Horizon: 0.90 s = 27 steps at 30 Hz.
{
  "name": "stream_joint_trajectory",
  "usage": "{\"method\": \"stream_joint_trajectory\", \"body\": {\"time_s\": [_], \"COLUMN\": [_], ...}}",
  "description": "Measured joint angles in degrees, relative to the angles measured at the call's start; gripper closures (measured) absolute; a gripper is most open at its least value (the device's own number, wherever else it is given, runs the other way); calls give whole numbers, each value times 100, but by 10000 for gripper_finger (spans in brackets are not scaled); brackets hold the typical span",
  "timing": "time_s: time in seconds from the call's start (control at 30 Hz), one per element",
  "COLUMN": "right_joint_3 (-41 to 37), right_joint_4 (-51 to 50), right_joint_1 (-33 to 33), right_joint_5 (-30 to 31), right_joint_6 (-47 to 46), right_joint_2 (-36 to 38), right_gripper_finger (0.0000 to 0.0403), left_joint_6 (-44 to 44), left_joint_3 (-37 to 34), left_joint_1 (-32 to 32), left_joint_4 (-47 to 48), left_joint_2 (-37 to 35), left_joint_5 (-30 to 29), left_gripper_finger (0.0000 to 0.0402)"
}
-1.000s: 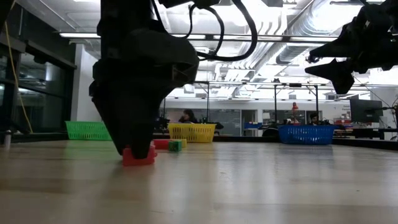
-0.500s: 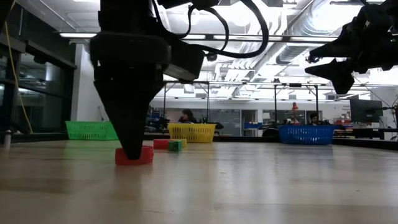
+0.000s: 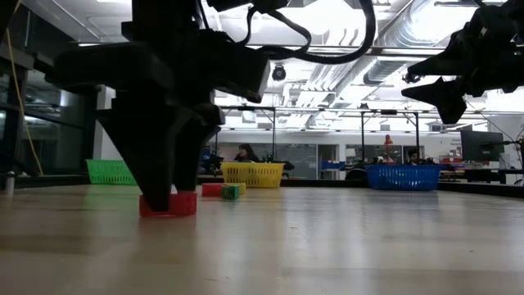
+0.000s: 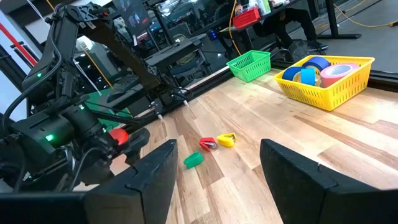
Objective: Pick and place Stapler, Stapler remover, tape
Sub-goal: Put the red stapler into the green bin
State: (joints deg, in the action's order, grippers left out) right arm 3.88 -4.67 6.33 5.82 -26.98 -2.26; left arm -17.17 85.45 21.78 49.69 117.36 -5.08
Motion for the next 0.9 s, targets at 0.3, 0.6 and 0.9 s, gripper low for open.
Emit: {"method": "stream_joint_trajectory", "body": {"time_s": [0.3,0.6,0.9], "right_joint_3": [0,0,-2], "right_joint_4": [2,2,2], "right_joint_1": [0,2,0], "right_joint_5": [0,-1,0], "right_joint_6": [0,0,0], "right_joint_2": [0,0,0], "right_gripper_finger": [182,183,183], "left_joint_6": [1244,1393,1153], "left_joint_3": [0,0,-2], "left_joint_1": [0,0,0], "left_joint_4": [-2,-4,43], "left_joint_2": [0,0,0], "left_joint_5": [2,0,-4], "left_gripper_finger": [150,150,150]}}
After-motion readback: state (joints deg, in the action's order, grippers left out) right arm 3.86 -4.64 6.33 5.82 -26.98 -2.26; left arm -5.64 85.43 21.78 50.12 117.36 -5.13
